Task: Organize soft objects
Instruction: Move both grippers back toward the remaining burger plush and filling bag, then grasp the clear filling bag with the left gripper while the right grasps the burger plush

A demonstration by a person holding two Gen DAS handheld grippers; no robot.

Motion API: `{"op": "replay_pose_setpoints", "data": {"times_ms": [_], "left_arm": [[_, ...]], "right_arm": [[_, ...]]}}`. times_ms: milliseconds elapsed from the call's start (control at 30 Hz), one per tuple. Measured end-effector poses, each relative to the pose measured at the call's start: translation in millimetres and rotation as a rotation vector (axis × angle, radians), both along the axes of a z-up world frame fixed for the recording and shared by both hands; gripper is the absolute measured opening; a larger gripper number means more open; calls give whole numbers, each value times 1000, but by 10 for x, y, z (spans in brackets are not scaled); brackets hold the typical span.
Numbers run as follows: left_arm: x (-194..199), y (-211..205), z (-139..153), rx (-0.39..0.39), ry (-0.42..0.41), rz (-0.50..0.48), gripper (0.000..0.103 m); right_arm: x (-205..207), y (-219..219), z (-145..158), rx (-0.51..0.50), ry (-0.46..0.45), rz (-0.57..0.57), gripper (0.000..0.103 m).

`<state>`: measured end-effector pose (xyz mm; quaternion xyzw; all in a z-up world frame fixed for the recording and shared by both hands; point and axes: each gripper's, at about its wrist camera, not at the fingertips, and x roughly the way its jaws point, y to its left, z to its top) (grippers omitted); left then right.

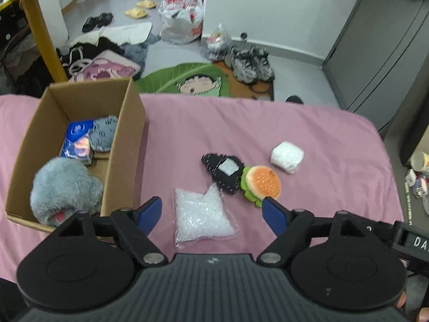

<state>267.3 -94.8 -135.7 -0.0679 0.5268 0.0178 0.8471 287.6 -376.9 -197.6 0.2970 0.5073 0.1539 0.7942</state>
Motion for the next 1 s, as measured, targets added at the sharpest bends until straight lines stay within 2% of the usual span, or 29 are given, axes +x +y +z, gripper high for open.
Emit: {"op": "replay_pose_setpoints", "data": {"times_ms": [167,267,667,900,1000], "left_arm": [[111,29,-232,-9,59,19,64],[192,25,-350,-2,86,19,60],[448,75,-815,11,227,17,57],[532,74,-948,6,263,-1,57],[547,84,-965,-2,268,2,50]], "right_arm": [[111,19,-119,35,24,-6,72],[199,21,-199,54,38,-19,69],[449,85,-518,113,144,-28,69],[505,159,-598,122,168,4,69],[547,208,-622,125,174,3,69]]}}
